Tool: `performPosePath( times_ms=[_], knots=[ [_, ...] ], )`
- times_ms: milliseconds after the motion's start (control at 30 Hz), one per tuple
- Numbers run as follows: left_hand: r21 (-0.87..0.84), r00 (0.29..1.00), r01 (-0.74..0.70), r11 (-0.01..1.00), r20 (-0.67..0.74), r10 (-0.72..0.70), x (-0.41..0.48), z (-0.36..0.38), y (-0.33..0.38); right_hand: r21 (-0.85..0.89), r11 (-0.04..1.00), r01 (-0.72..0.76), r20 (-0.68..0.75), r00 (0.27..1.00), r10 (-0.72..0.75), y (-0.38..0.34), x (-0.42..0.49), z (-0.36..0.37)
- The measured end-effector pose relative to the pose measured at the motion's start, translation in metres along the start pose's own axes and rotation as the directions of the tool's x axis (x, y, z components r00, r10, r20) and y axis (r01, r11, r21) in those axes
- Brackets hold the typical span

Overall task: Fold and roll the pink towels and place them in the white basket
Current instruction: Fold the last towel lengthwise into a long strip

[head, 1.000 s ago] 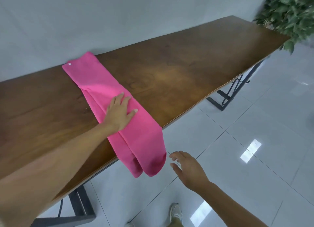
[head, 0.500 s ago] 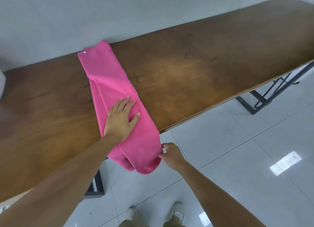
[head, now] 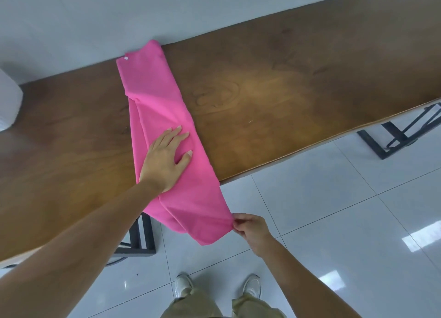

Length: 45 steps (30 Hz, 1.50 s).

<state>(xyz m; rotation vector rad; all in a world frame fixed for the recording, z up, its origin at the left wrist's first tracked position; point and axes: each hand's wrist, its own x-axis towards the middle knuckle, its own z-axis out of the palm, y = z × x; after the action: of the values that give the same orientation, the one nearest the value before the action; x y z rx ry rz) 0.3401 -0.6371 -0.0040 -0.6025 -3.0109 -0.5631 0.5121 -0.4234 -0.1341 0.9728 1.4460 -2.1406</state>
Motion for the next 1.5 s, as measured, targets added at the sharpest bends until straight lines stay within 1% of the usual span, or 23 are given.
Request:
performPosePath(
  times_ms=[33,67,167,200,300,433,533,600,667,800,1000,1100,1267,1333,1400,1500],
  knots=[
    [0.002,1.000,0.004,1.000,0.000,-0.004,0.000,0.000,0.000,0.007,1.000,0.009,0.028,1.000,-0.009,0.002,-0.002,-0.003],
    [0.004,1.000,0.007,1.000,0.000,-0.007,0.000,0.000,0.000,-0.031,0.999,0.043,0.048,0.998,-0.042,0.006,-0.003,-0.006],
    [0.011,1.000,0.017,1.000,0.007,-0.017,0.000,0.000,0.000,-0.309,0.935,0.171,0.079,0.985,-0.154,0.016,-0.007,-0.011],
    [0.011,1.000,0.020,1.000,0.011,-0.020,0.000,0.000,0.001,-0.339,0.923,0.180,0.071,0.984,-0.166,0.019,-0.007,-0.012],
    [0.014,1.000,0.022,1.000,0.015,-0.022,0.000,0.001,0.000,-0.370,0.913,0.170,0.000,0.983,-0.183,0.022,-0.010,-0.016],
    [0.015,1.000,0.019,1.000,0.016,-0.020,0.003,0.000,-0.003,-0.390,0.899,0.196,-0.098,0.963,-0.253,0.016,-0.015,-0.018],
    [0.016,1.000,0.018,1.000,0.020,-0.019,0.002,0.001,-0.002,-0.419,0.873,0.248,-0.103,0.943,-0.317,0.001,-0.020,-0.014],
    [0.019,1.000,0.017,1.000,0.019,-0.017,0.002,0.001,-0.002,-0.450,0.838,0.308,-0.068,0.924,-0.376,-0.017,-0.029,-0.010],
    [0.022,1.000,0.017,1.000,0.019,-0.017,0.002,0.001,-0.003,-0.485,0.788,0.380,-0.001,0.901,-0.434,-0.039,-0.040,-0.006],
    [0.019,1.000,0.004,1.000,0.029,-0.005,0.000,0.001,-0.001,-0.569,0.648,0.506,0.143,0.837,-0.529,-0.089,-0.067,0.001],
    [0.067,0.999,-0.010,0.998,0.038,0.008,-0.013,0.000,0.002,-0.637,0.489,0.596,0.259,0.763,-0.592,-0.142,-0.092,0.011],
    [0.087,0.999,-0.012,0.996,0.049,0.008,-0.022,0.001,0.005,-0.640,0.450,0.623,0.290,0.738,-0.610,-0.153,-0.094,0.019],
    [0.091,0.998,-0.010,0.996,0.062,0.005,-0.042,0.003,0.010,-0.640,0.426,0.639,0.357,0.739,-0.571,-0.160,-0.083,0.038],
    [0.067,0.997,-0.015,0.998,0.072,0.011,-0.044,0.000,0.010,-0.639,0.414,0.648,0.369,0.731,-0.574,-0.165,-0.075,0.048],
    [0.020,0.996,-0.038,0.999,0.087,0.036,-0.040,-0.008,0.005,-0.662,0.372,0.651,0.389,0.722,-0.572,-0.173,-0.065,0.059],
    [-0.087,0.998,-0.038,0.995,0.046,0.042,-0.029,-0.028,-0.011,-0.678,0.329,0.657,0.416,0.713,-0.565,-0.187,-0.052,0.076]
  ],
)
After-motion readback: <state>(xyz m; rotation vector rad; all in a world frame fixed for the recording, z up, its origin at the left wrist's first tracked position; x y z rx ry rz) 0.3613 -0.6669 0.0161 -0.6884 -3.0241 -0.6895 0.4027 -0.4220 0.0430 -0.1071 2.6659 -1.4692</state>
